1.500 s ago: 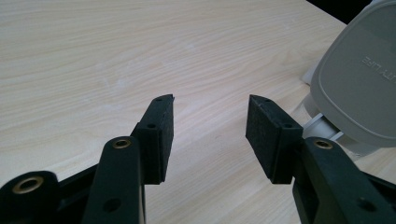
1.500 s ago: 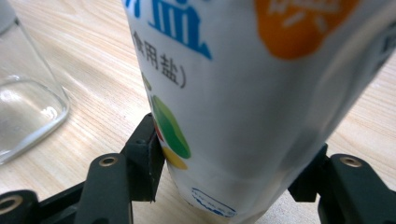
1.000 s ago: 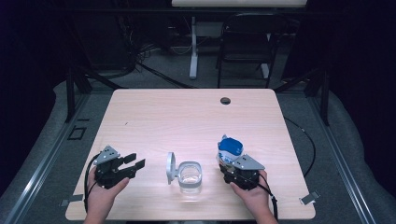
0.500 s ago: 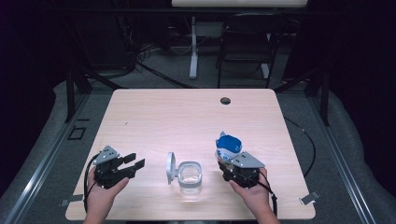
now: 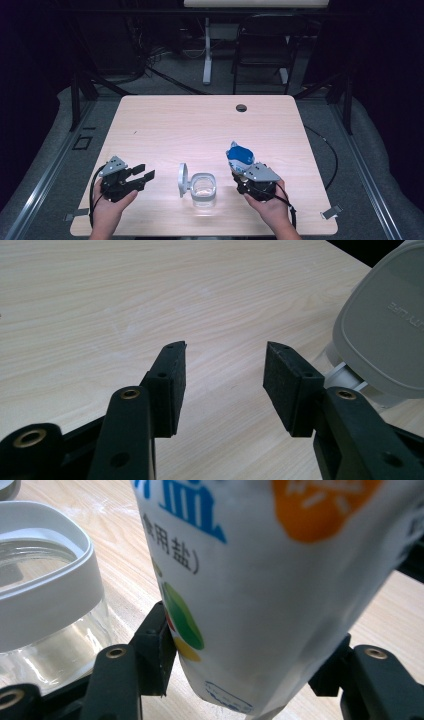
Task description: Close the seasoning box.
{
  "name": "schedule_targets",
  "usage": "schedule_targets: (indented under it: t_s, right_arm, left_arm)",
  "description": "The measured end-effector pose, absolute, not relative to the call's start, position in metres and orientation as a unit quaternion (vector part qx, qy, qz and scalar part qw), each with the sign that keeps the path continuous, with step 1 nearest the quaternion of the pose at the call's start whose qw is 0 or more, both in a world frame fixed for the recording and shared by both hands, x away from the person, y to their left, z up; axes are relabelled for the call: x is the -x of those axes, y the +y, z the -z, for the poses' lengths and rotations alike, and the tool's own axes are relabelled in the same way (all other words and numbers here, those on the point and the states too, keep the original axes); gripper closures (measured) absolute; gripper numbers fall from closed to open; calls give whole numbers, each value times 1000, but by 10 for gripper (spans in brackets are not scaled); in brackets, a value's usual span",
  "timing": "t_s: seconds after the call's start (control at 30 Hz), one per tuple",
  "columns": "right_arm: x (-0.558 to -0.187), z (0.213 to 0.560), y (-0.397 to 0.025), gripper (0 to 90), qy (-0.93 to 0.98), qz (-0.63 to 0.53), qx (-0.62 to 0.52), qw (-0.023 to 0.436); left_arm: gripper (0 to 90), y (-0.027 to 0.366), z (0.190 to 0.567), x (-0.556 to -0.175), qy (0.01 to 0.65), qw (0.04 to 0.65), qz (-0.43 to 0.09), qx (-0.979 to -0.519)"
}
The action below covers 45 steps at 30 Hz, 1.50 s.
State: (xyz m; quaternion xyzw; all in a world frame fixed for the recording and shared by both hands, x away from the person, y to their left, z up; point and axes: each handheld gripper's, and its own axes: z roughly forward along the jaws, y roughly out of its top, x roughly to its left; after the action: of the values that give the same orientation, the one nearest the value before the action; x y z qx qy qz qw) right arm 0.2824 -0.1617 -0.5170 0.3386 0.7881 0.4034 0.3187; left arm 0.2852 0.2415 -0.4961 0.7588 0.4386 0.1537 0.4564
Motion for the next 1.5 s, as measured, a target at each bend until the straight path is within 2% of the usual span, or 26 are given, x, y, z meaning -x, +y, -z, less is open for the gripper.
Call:
schedule_targets:
  t_s: [0.47,1.5]
  right_arm:
    - [-279,515,-152,404,805,-369,-300,355]
    - [-273,506,-137,406,839,-328,-230,369]
  left_arm:
    - [521,243,496,-286,437,455,-153,-761]
    - [521,244,498,-287,440,455,-152,-759]
